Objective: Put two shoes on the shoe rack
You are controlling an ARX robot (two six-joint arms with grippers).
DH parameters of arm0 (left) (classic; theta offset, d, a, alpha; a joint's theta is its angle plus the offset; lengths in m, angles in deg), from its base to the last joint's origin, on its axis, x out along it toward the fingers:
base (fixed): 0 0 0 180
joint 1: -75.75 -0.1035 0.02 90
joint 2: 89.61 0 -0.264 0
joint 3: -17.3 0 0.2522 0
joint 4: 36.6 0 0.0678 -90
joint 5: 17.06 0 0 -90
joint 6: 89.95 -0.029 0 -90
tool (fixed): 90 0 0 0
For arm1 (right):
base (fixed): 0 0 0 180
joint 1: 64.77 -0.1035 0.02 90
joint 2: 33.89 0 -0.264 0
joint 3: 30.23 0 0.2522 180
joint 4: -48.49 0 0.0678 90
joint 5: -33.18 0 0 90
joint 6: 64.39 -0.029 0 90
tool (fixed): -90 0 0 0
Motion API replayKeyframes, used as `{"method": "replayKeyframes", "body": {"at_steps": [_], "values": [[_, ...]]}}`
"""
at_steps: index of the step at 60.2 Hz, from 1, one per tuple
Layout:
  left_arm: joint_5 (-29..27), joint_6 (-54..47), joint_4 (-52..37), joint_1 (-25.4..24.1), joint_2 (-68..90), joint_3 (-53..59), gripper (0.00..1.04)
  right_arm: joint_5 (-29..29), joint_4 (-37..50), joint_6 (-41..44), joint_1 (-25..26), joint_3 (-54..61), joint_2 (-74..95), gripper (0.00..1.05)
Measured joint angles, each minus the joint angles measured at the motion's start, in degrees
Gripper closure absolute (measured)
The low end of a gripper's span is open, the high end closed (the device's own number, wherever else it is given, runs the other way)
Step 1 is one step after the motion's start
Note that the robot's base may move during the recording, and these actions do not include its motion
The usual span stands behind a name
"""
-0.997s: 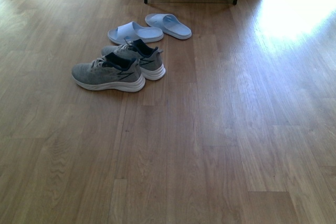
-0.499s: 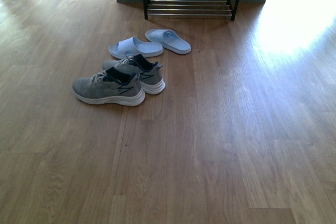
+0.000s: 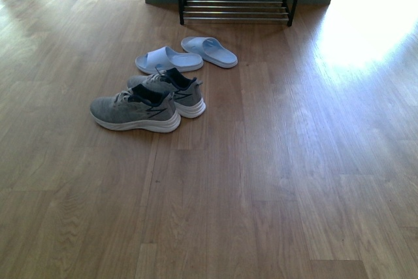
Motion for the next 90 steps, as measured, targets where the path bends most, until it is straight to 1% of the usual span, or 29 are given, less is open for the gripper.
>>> {"method": "replayKeyframes", "body": {"at_steps": [90], "values": [[0.0, 0.0, 0.0, 0.0, 0.0, 0.0, 0.09, 0.0, 0.0, 0.0, 0.0, 0.0, 0.1, 0.09]]}}
